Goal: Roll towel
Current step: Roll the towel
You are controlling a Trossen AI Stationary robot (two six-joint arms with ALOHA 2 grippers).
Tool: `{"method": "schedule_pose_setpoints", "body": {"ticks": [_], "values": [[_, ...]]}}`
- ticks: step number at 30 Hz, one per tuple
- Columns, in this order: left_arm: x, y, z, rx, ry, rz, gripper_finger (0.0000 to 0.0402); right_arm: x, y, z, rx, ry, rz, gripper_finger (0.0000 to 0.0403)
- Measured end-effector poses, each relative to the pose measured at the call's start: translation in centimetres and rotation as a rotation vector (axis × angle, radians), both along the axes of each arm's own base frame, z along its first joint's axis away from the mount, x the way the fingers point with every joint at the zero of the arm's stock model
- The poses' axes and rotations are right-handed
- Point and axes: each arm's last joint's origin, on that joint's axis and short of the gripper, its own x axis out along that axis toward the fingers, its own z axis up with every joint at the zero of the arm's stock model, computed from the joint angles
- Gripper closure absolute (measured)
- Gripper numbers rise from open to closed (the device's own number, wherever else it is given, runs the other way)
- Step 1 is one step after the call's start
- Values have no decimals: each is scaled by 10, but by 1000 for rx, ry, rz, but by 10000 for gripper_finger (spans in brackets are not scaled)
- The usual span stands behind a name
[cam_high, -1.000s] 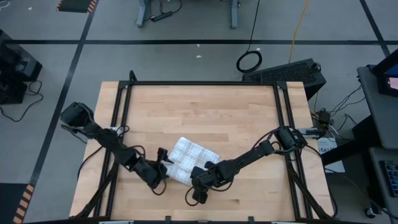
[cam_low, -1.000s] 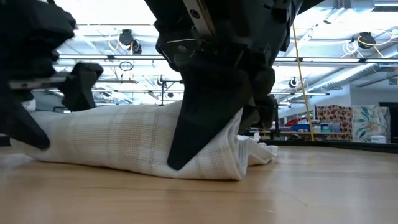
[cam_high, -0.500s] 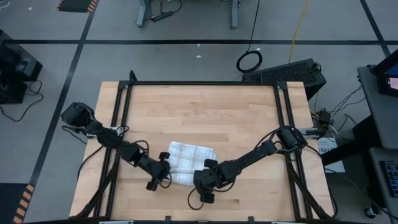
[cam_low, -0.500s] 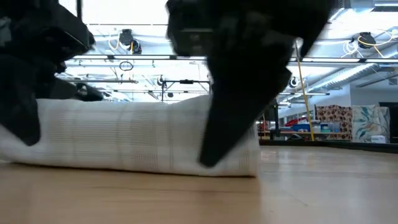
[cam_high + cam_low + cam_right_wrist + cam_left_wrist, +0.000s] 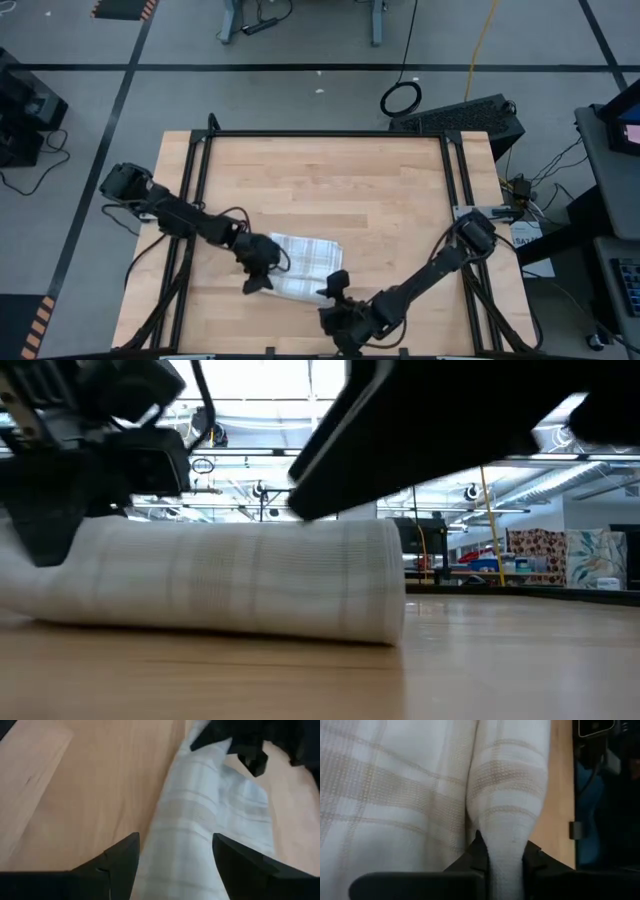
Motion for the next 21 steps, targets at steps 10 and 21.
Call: {"method": "schedule_pose_setpoints", "body": {"ticks": [10, 21], "values": [[11, 28, -22, -170, 135, -9, 354, 8, -11, -20, 43, 0, -134, 163], [19, 39, -24, -242, 118, 33, 352, 20, -52, -29, 310, 188, -324, 208]]}}
